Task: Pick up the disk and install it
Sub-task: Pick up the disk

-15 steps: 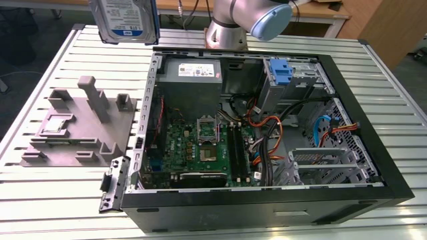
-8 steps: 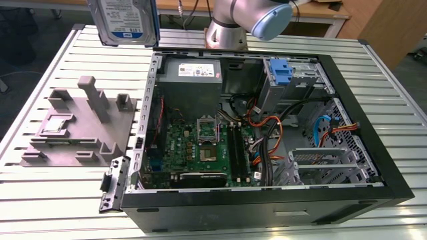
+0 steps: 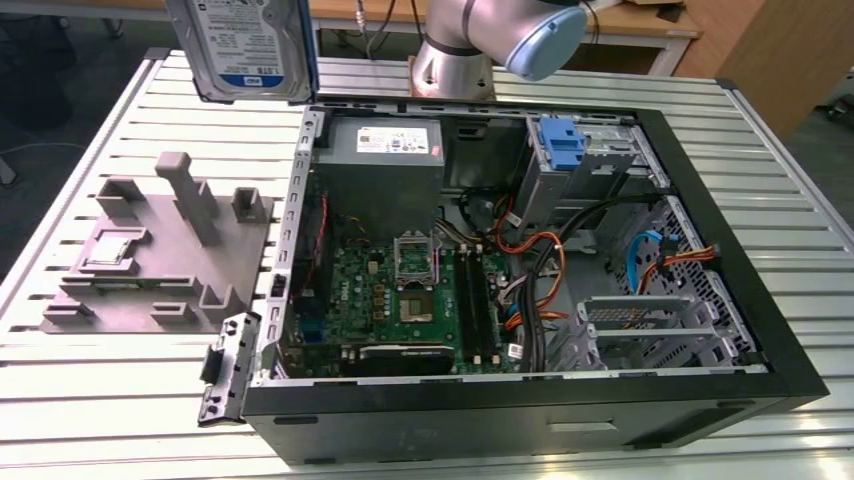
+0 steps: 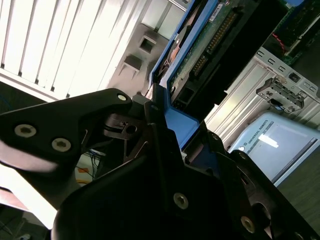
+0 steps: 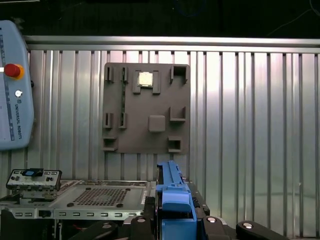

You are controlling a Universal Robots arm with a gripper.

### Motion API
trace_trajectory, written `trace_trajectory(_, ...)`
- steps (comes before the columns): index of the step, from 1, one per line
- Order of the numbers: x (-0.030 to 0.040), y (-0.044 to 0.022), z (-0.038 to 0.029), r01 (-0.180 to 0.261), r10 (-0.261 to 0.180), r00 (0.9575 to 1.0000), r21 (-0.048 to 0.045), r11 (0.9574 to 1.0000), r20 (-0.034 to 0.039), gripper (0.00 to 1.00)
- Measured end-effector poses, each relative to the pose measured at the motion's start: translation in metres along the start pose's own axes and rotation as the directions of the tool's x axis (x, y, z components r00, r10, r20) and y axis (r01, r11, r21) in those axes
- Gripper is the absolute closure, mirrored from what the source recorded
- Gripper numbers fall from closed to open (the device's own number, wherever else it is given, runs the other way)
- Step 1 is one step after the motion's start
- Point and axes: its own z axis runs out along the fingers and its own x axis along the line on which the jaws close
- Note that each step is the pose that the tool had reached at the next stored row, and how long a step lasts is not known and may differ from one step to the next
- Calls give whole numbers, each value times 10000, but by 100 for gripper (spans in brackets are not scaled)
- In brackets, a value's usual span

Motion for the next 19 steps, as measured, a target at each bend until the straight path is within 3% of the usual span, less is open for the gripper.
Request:
trace_trajectory(12,16,-4,1,0,0,10000,7,10000,0,64)
trace_trajectory(19,16,-77,0,0,0,10000,7,10000,0,64)
